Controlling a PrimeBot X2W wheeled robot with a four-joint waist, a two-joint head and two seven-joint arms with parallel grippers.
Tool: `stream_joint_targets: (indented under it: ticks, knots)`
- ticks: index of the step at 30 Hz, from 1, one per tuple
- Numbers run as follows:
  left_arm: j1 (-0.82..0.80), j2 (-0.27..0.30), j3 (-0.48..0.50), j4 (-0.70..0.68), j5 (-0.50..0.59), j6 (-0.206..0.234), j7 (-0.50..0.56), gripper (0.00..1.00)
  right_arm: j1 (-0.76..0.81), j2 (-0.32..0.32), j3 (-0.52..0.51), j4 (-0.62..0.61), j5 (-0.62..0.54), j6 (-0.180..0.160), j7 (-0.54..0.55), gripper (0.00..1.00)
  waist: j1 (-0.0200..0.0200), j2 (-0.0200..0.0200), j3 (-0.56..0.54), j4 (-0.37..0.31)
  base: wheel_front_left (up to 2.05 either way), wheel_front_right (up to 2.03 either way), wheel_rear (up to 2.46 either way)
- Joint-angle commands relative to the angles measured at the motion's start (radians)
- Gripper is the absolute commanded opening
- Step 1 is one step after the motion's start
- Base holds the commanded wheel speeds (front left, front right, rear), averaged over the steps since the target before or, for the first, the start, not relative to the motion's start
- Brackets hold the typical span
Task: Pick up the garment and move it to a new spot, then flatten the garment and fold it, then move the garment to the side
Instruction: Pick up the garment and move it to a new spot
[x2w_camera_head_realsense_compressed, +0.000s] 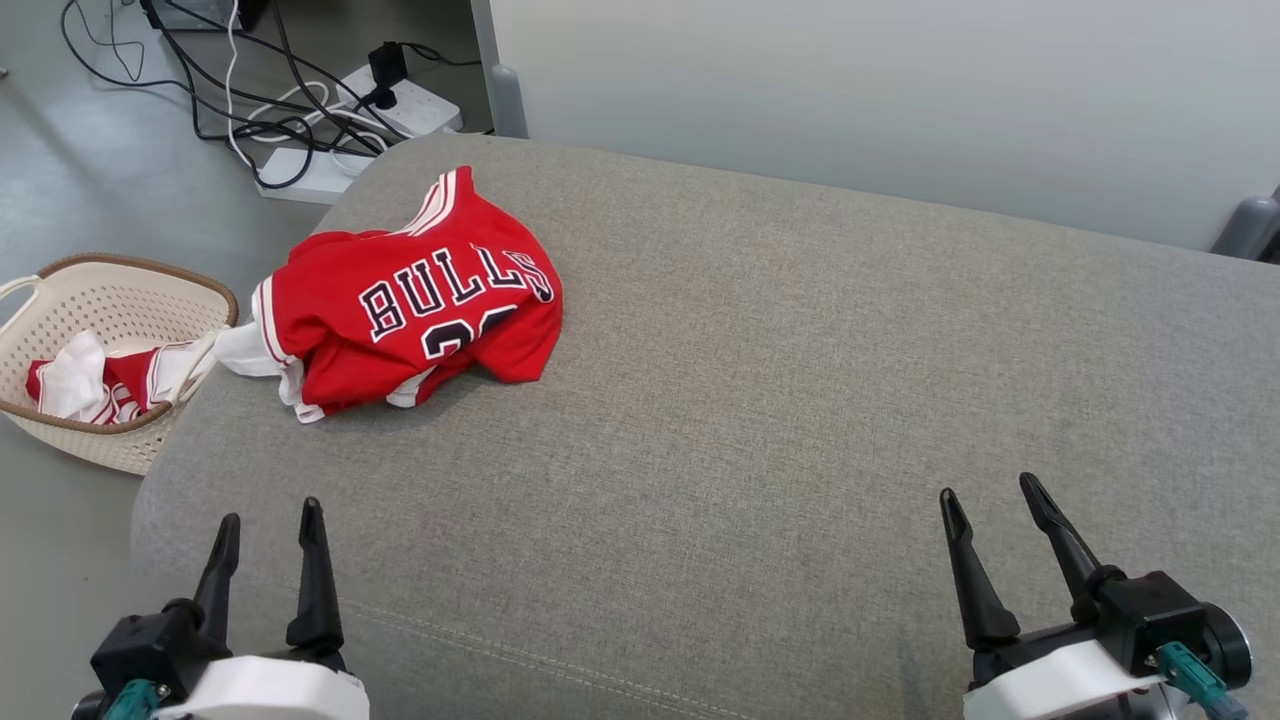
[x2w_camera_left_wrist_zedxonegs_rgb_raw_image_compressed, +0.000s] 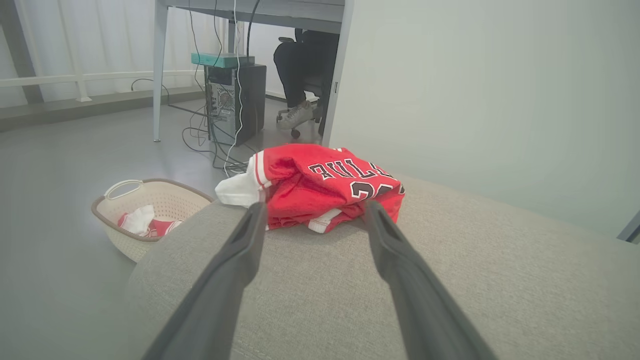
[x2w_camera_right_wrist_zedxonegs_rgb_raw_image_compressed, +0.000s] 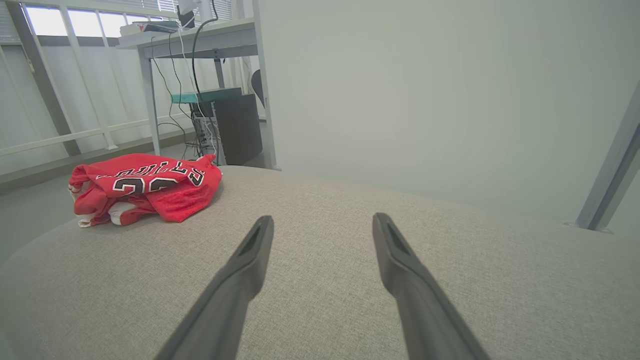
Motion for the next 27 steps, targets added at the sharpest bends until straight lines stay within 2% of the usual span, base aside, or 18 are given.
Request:
stream_joint_targets:
  ticks: [1, 10, 23, 27]
  knots:
    - [-0.071, 0.011, 0.044, -0.015, 0.009, 0.005, -0.013, 1.0, -0.018, -0.007, 0.019, -0.024, 0.006, 0.004, 0.002, 1.0, 0.0, 0.0, -0.001, -0.001, 0.0, 0.0, 0.0]
    - [-0.096, 0.026, 0.095, 0.022, 0.006, 0.03, -0.021, 1.0, -0.012, -0.007, 0.018, -0.024, 0.014, 0.004, 0.0, 1.0, 0.0, 0.0, -0.006, -0.009, 0.0, 0.0, 0.0]
    - [-0.12, 0.032, 0.088, 0.023, 0.013, 0.028, -0.022, 1.0, -0.02, -0.007, 0.019, -0.03, 0.013, 0.004, 0.001, 1.0, 0.0, 0.0, 0.014, -0.006, 0.0, 0.0, 0.0]
    - [-0.187, 0.067, 0.08, -0.009, 0.031, 0.015, -0.009, 1.0, -0.033, -0.007, 0.023, -0.04, 0.007, 0.004, 0.006, 1.0, 0.0, 0.0, 0.041, -0.006, 0.0, 0.0, 0.0]
